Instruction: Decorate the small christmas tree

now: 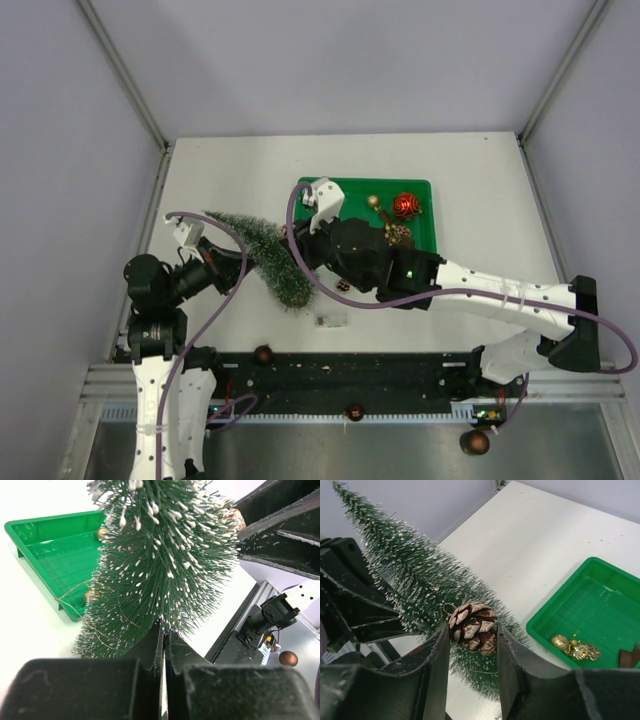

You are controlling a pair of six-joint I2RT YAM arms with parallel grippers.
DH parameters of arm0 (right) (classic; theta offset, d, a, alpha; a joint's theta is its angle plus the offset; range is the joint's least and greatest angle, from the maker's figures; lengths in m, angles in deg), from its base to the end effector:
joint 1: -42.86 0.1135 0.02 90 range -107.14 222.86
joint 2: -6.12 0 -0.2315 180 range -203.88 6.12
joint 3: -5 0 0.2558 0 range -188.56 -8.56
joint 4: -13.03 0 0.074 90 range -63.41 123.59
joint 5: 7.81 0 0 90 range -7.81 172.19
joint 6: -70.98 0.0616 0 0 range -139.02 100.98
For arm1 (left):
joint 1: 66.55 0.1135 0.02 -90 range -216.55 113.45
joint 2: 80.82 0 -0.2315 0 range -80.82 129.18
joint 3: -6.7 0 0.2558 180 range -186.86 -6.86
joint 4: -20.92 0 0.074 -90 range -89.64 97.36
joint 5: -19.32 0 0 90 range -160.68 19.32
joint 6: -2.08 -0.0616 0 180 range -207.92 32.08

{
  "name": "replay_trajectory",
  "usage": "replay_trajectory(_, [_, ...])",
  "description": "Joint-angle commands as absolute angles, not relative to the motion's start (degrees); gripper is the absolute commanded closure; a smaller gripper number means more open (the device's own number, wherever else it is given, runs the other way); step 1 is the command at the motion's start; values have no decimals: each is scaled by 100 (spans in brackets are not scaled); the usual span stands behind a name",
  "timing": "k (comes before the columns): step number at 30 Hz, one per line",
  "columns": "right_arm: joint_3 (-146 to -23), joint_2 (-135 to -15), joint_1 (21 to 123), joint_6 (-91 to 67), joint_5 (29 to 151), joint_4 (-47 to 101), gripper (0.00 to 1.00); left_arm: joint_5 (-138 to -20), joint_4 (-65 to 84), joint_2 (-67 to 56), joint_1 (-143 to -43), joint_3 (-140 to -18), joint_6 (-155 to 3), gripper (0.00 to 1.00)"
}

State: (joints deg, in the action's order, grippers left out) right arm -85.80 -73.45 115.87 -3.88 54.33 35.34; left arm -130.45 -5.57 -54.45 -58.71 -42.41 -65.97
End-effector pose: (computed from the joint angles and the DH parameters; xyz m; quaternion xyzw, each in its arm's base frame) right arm 0.1313 0.3312 0.3663 -0.2287 0.7298 0.2955 0.5724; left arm 0.1591 -0.0318 0.3083 0.1665 0.6991 -0.4337 0.5435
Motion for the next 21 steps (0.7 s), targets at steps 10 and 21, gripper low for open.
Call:
replay_trajectory(10, [-8793, -7281, 11836, -408, 6004, 3195, 66, -13176, -433, -5402, -5864, -4404, -6612, 100])
replay_trajectory(21, [-9109, -7474, 11845, -794, 5776, 3134, 65, -13194, -469, -5454, -5864, -4395, -6621, 100])
